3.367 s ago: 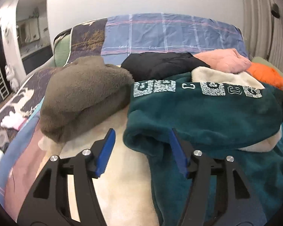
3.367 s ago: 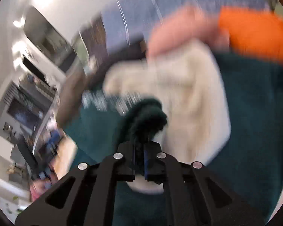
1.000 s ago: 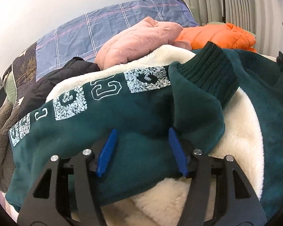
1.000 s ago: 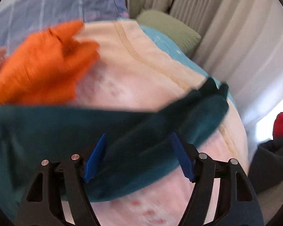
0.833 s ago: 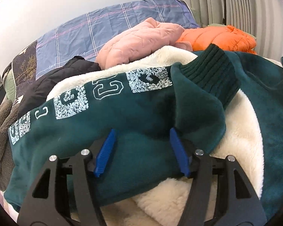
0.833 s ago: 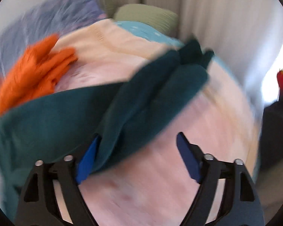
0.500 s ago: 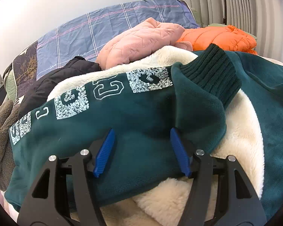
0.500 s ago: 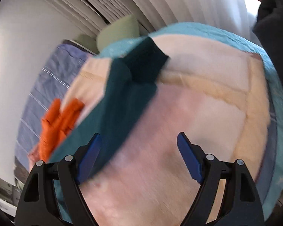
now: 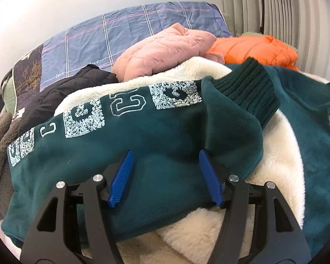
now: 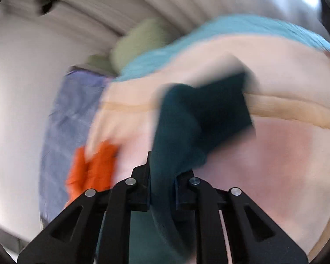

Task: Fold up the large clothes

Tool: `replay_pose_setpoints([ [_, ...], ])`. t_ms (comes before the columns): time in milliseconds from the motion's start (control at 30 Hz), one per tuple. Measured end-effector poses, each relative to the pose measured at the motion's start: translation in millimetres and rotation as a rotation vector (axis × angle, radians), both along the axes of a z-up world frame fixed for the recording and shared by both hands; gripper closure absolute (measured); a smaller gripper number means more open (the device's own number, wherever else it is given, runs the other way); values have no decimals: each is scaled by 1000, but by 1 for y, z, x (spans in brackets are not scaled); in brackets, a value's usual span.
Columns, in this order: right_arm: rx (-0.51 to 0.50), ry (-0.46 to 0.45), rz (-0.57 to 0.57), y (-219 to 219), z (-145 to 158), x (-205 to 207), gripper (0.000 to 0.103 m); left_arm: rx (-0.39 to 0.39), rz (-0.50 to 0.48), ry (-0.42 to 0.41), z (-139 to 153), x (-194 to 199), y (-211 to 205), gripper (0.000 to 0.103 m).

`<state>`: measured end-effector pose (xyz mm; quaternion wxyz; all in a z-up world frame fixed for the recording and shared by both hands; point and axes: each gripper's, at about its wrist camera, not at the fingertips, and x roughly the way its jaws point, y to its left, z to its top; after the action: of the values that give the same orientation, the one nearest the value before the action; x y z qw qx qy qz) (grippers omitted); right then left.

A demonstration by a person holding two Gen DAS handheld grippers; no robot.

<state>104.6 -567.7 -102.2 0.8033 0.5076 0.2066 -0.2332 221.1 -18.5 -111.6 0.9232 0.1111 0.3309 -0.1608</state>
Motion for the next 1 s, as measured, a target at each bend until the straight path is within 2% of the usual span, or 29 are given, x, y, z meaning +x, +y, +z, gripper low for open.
replay_pose_setpoints([
  [67,-109,-61,132,42,43,23,88,-40,-6,-1,4,-1,5,35],
  [100,-186,-97,226,76,69,38,88,-83,-14,9,9,-3,11,34],
  [133,-237,-123,291,102,84,48,88,-127,-25,25,13,-4,16,29],
  [200,-346,-183,444,170,115,69,88,-252,-60,58,24,-7,31,26],
  [233,-388,-203,503,199,124,76,88,-311,-68,50,33,-11,41,25],
  [333,-491,-264,689,297,137,95,88,-419,-68,-8,55,-20,70,21],
  [367,-513,-279,771,336,135,103,88,-483,-65,-26,64,-23,89,19],
  [467,-544,-260,942,412,115,122,87,-615,-45,-57,80,-31,132,16],
  [533,-543,-200,1079,464,82,134,87,-677,-70,-78,88,-37,152,13],
  [600,-554,-134,1180,498,49,138,87,-720,-109,-80,89,-40,168,8],
  [700,-587,-28,1273,533,12,140,83,-737,-166,-9,76,-30,171,4],
  [767,-600,-28,1298,538,3,134,79,-728,-160,61,63,-19,165,3],
  [867,-676,-62,1337,539,3,121,69,-718,-113,192,39,1,151,3],
  [933,-733,-59,1355,546,8,115,67,-711,-122,221,35,4,144,3],
  [1000,-758,-59,1372,553,9,107,67,-698,-151,206,38,-1,139,3],
])
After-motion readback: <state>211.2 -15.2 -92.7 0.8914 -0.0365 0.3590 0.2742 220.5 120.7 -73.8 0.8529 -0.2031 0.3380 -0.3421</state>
